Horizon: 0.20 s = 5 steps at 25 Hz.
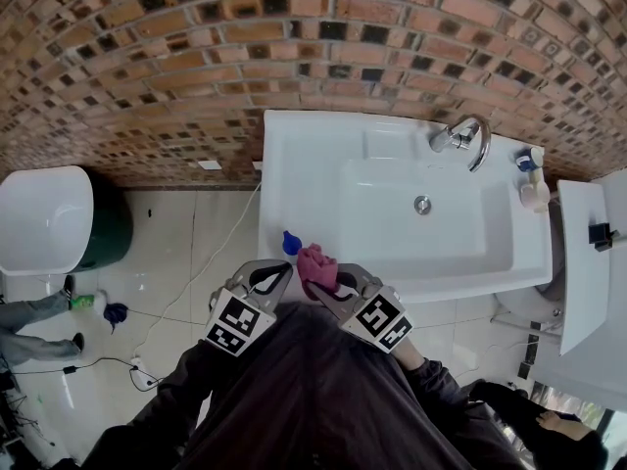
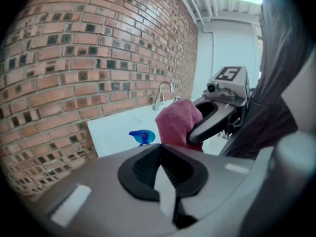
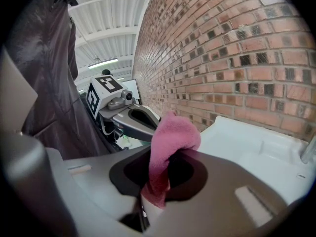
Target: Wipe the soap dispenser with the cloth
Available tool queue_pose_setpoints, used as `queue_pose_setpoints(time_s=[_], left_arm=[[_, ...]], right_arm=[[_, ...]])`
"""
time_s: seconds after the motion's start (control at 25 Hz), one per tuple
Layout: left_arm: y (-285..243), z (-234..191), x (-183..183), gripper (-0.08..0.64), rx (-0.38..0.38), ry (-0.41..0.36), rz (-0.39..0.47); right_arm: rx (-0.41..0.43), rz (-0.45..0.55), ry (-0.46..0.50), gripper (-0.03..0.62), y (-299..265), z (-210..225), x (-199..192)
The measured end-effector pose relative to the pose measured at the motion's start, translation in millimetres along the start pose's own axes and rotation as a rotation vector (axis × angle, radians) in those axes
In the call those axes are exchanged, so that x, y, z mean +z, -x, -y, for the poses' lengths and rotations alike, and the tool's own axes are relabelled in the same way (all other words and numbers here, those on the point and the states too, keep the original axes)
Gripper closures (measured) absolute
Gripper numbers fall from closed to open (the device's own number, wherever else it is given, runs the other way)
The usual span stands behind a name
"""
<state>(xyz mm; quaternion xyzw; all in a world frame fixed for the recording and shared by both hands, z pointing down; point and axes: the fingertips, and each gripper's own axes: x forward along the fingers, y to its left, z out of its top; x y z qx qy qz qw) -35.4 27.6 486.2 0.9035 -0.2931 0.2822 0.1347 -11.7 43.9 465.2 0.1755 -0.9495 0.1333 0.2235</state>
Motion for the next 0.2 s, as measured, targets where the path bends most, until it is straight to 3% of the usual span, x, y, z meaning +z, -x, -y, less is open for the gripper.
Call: queue_pose_setpoints(time_s=[0.2], left_arm=[[0.1, 1.3, 0.6, 0.56, -0.01, -0.013, -0.004]], right_arm=[[-0.002, 0.0, -0.001, 0.537, -1.2, -0.4, 0.9]])
